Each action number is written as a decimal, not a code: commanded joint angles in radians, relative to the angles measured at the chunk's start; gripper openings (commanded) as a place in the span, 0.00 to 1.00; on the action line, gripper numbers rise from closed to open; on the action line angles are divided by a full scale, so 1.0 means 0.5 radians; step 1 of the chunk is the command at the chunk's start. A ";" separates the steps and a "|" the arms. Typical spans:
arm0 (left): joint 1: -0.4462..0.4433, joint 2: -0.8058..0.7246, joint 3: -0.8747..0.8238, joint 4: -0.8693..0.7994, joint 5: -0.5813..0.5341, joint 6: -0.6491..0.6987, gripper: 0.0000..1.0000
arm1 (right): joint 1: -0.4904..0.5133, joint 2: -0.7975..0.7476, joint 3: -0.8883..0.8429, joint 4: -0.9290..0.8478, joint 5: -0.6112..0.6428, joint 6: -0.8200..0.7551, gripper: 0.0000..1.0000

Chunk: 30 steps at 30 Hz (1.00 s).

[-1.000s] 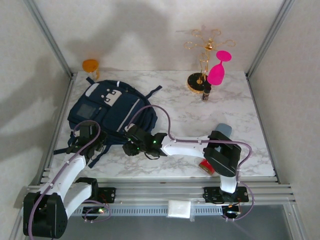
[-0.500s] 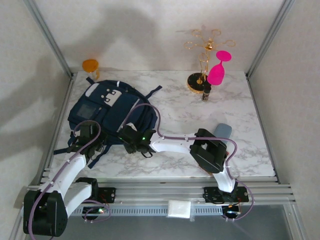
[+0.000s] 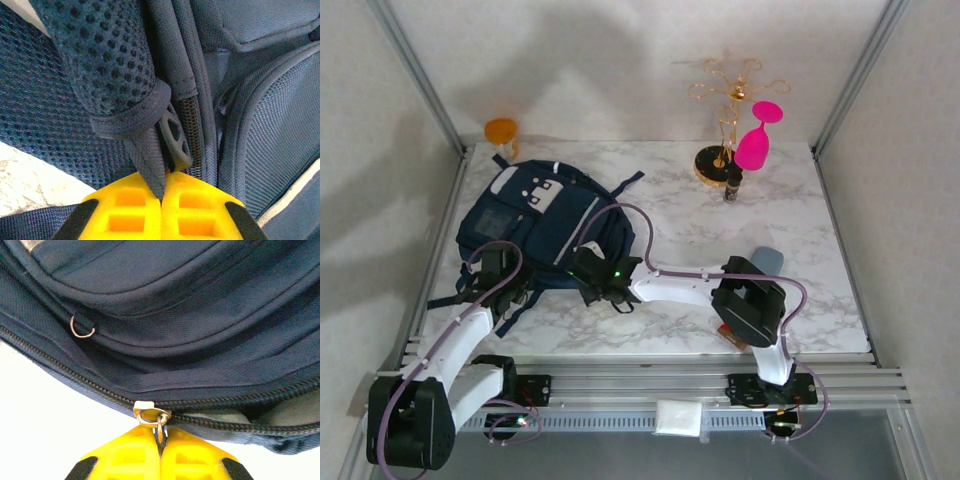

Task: Pack the student bag

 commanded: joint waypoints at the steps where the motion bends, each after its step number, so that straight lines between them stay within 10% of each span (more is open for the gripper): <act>1: 0.119 0.065 0.120 -0.036 -0.271 0.128 0.00 | -0.185 -0.278 -0.343 0.011 -0.066 0.015 0.00; 12: 0.150 0.145 0.249 0.012 -0.081 0.292 0.00 | -0.203 -0.376 -0.481 0.392 -0.487 -0.154 0.00; 17: -0.041 -0.110 0.196 -0.137 0.023 0.133 0.67 | -0.187 -0.371 -0.484 0.463 -0.503 -0.172 0.00; 24: -0.741 -0.517 -0.187 0.051 -0.083 -0.760 0.76 | -0.183 -0.383 -0.562 0.586 -0.587 -0.167 0.00; 30: -1.054 -0.283 -0.138 0.283 -0.351 -1.091 0.78 | -0.184 -0.386 -0.614 0.643 -0.584 -0.161 0.00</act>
